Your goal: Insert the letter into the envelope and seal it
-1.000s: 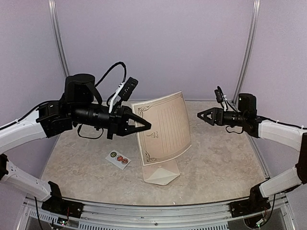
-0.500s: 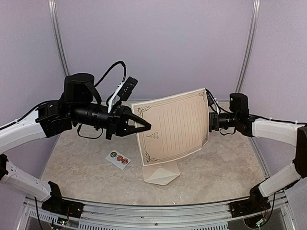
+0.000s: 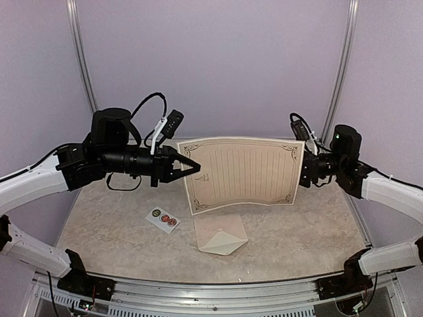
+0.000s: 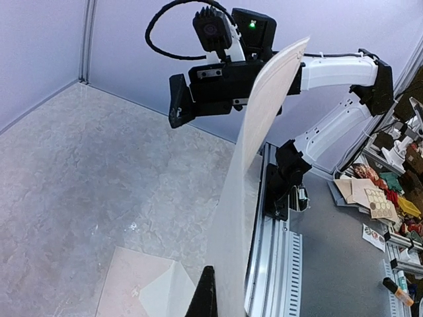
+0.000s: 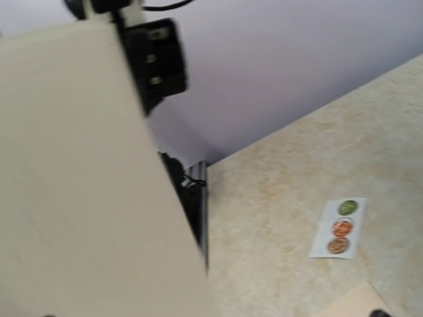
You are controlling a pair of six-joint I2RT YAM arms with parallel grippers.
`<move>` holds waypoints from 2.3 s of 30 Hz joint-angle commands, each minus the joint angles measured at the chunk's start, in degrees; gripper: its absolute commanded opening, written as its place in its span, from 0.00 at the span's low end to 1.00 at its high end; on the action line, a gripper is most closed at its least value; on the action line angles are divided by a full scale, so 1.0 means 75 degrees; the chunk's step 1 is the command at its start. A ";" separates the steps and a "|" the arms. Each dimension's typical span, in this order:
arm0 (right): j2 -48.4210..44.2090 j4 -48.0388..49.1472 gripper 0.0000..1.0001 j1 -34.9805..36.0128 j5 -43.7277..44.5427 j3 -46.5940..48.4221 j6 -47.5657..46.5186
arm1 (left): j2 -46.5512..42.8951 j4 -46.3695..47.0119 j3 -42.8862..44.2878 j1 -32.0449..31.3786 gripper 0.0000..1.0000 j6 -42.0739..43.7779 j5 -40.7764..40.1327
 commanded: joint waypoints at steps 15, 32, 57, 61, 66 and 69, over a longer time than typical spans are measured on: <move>-0.0161 0.0608 0.99 0.1482 -0.0160 0.0076 0.0186 | 0.0281 0.1227 -0.0408 0.0153 0.00 -0.1040 -0.0021; 0.0959 0.0191 0.99 0.2734 0.0825 0.0883 -0.0453 | 0.0724 0.2231 -0.0624 0.0211 0.00 -0.1901 0.0382; 0.1857 -0.0504 1.00 0.3381 0.1399 0.1533 -0.1161 | 0.1155 0.2560 -0.0873 0.0965 0.00 -0.2941 0.0964; 0.1877 -0.0055 1.00 0.3385 0.2036 0.1557 -0.0823 | 0.0933 0.2671 -0.1007 0.0693 0.00 -0.2430 0.1190; 0.1901 0.1111 0.99 0.3353 0.2406 0.1349 -0.0015 | 0.0666 0.2693 -0.1151 0.0482 0.00 -0.1929 0.1381; 0.1917 0.1622 1.00 0.3308 0.2464 0.1239 0.0406 | 0.0578 0.2542 -0.1206 0.0493 0.00 -0.1773 0.1319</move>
